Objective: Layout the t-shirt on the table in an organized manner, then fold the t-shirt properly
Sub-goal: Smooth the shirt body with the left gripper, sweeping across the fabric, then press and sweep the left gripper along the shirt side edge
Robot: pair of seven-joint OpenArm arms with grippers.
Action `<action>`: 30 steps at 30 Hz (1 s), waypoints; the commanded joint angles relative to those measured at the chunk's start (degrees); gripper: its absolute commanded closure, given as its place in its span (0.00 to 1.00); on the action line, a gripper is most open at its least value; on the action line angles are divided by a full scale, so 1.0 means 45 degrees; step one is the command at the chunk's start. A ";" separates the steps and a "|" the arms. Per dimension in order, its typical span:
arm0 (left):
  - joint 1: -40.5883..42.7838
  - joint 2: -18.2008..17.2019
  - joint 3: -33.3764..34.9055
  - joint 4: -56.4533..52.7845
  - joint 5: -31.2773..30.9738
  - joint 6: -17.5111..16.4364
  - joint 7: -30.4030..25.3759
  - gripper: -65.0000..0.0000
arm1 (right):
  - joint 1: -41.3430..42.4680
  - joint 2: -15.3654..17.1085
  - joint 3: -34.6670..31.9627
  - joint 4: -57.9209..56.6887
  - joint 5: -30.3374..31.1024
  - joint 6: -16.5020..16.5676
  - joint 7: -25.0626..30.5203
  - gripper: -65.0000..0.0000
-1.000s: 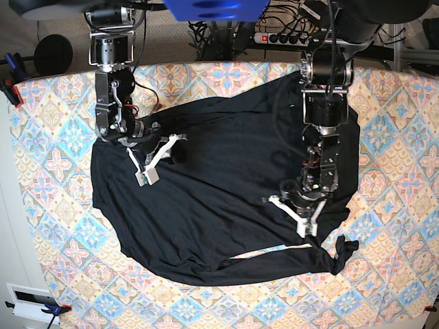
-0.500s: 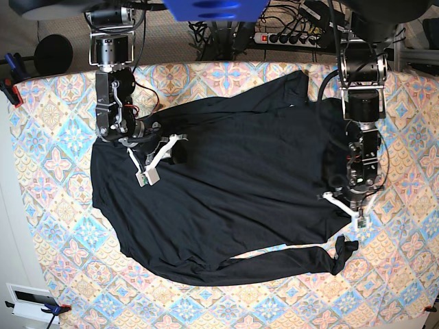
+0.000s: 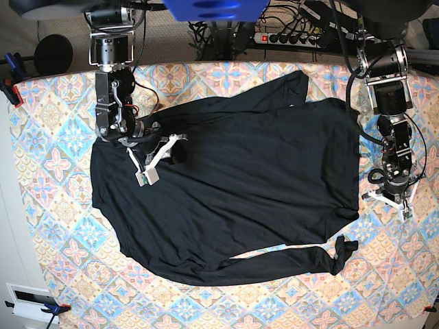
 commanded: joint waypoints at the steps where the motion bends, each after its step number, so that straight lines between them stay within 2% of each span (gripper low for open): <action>1: -0.0014 0.0298 0.0343 0.1059 -0.0147 -0.0289 -0.0106 1.00 | 0.0231 0.0059 0.0023 0.0212 0.0153 0.0084 0.0219 0.86; 5: 0.1647 0.1294 0.0948 0.5572 -0.0127 -0.1441 0.0949 1.00 | 0.0231 0.0059 0.0023 0.0212 0.0153 0.0084 0.0219 0.86; 7: 0.1569 0.2095 0.1378 0.6549 -0.0127 -0.2262 0.1828 1.00 | 0.0231 0.0059 0.0004 0.0192 0.0153 0.0084 0.0219 0.86; 9: 0.0904 0.2740 0.1593 0.6666 -0.0049 -0.2946 0.2355 1.00 | 0.0231 0.0059 0.0004 0.0192 0.0153 0.0084 0.0219 0.86; 11: 0.0396 0.3287 0.1593 0.5904 0.0010 -0.3082 0.2473 1.00 | 0.0231 0.0059 0.0023 0.0192 0.0153 0.0084 0.0219 0.86; 14: -0.0756 0.3697 0.1554 0.3716 0.0010 -0.3063 0.2121 1.00 | 0.0231 0.0059 0.0023 0.0212 0.0153 0.0084 0.0219 0.86; 18: -0.2007 0.3580 0.1534 0.0122 0.0010 -0.3043 0.0675 1.00 | 0.0192 0.0059 0.0043 0.0251 0.0153 0.0084 0.0219 0.86; 21: -0.2397 0.3287 0.1534 -0.1265 0.0010 -0.3004 0.0128 1.00 | 0.0172 0.0059 0.0043 0.0290 0.0153 0.0084 0.0219 0.86; 26: -0.2300 0.2525 0.1554 -0.1441 0.0010 -0.1774 -0.0165 1.00 | 0.0172 0.0059 0.0023 0.0290 0.0153 0.0084 0.0219 0.86; 30: -0.2065 0.1666 0.1534 -0.1461 0.0010 -0.1676 -0.0165 1.00 | 0.0172 0.0059 0.0004 0.0271 0.0153 0.0084 0.0219 0.86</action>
